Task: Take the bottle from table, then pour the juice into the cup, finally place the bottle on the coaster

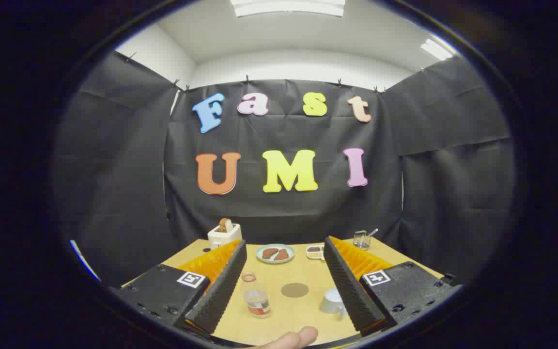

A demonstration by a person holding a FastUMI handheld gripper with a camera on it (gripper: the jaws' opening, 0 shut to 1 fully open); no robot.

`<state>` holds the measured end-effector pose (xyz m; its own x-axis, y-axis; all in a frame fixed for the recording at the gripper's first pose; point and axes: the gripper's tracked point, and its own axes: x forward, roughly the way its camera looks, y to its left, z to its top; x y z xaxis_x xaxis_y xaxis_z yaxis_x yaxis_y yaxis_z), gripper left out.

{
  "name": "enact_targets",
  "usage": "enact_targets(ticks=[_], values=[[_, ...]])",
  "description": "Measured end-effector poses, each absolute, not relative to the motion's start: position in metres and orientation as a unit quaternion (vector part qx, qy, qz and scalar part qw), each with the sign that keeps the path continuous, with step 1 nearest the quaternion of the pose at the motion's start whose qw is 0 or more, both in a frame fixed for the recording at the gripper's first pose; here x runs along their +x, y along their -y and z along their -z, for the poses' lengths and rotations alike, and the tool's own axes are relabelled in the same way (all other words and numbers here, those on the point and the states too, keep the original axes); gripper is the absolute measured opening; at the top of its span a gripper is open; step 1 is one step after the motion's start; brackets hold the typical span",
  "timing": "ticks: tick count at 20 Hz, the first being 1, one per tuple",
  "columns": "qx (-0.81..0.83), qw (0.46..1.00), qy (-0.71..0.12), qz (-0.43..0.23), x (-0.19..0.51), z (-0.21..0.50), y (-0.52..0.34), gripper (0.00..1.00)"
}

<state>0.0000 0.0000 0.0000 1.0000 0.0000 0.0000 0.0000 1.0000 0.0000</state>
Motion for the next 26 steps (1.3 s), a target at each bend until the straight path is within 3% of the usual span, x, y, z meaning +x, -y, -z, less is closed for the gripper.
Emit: enact_targets(ticks=[26], values=[[-0.020,1.000,-0.011,-0.001,0.037,0.065,-0.017,1.00]])
